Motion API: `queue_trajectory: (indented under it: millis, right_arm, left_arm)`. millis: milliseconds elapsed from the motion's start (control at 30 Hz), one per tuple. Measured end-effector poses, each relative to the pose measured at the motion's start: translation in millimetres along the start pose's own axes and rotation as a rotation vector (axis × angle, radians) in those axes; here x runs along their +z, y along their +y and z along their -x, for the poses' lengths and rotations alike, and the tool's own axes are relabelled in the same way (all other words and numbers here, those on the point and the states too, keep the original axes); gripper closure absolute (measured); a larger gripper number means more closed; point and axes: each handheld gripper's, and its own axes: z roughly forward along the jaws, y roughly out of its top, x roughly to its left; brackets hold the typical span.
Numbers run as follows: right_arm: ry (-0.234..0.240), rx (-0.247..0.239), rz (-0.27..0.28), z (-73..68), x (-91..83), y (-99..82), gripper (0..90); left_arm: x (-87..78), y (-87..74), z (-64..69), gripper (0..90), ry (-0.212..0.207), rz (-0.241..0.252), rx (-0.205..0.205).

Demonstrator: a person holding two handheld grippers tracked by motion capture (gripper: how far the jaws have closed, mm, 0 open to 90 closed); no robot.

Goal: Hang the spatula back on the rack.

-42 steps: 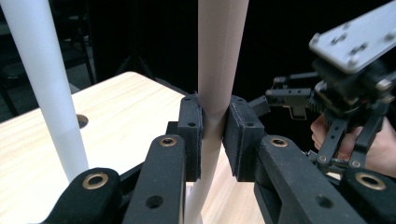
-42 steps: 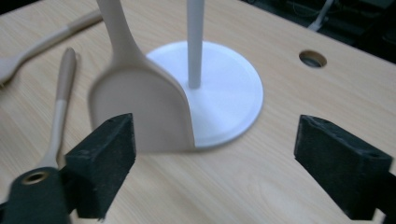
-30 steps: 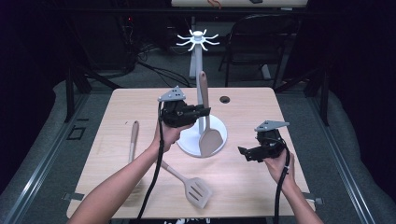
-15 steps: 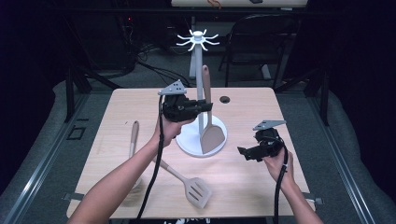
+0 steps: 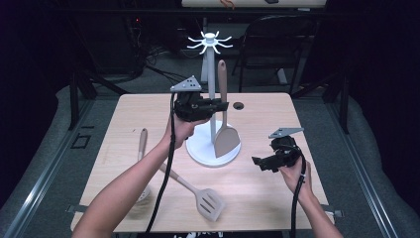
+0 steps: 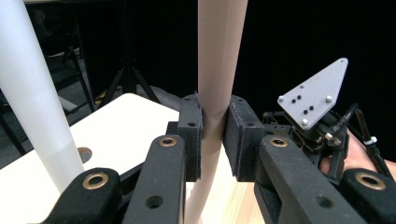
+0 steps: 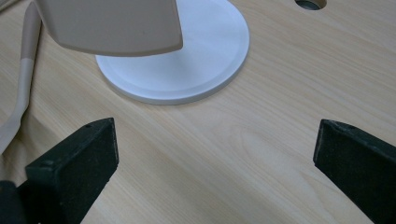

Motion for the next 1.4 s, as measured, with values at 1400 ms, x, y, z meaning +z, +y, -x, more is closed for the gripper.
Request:
queue_trajectory:
  millis: [1400]
  right_arm:
    - [-0.018, -0.026, -0.044, -2.1, 1.3, -0.5, 0.0]
  left_arm:
    - [-0.8, 16.4, -17.6, 77.7, -0.023, -0.003, -0.045]
